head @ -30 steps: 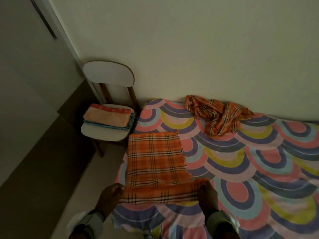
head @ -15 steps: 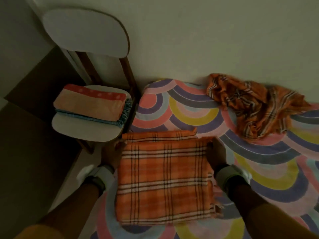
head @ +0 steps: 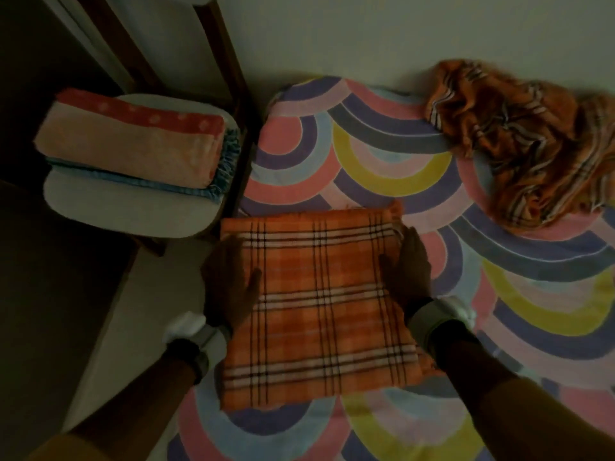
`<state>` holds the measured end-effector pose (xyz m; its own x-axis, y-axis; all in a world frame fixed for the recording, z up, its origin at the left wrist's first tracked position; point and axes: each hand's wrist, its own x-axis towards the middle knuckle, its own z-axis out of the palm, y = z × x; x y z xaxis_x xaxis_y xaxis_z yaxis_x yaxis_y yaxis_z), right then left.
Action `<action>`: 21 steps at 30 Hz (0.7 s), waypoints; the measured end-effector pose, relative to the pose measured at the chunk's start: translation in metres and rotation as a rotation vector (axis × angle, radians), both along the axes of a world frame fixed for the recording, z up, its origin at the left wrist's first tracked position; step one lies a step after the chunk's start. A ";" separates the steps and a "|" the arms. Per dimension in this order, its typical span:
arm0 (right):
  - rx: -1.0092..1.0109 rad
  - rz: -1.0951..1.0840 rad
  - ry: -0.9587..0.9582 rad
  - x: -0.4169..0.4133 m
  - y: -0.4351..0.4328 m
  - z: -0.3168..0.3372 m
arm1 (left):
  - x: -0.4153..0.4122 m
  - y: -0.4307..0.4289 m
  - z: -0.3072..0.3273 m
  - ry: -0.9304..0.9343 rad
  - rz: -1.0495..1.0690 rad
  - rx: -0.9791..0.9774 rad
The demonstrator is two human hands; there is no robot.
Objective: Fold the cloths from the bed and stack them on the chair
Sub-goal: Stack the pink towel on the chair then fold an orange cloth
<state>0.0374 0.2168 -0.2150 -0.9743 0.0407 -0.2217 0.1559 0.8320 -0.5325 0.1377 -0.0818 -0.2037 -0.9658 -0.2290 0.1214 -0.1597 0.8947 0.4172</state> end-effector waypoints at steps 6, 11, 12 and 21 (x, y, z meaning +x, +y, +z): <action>0.115 0.421 -0.016 0.141 0.049 0.001 | 0.131 0.050 -0.002 -0.338 -0.482 -0.040; 0.240 0.558 -0.111 0.193 0.091 -0.020 | 0.176 0.051 -0.011 -0.447 -0.463 -0.062; 0.261 0.537 -0.045 0.188 0.092 -0.023 | 0.170 0.049 -0.007 -0.451 -0.437 -0.050; 0.325 0.500 0.016 0.168 0.104 0.035 | 0.167 0.055 0.053 -0.483 -0.098 0.193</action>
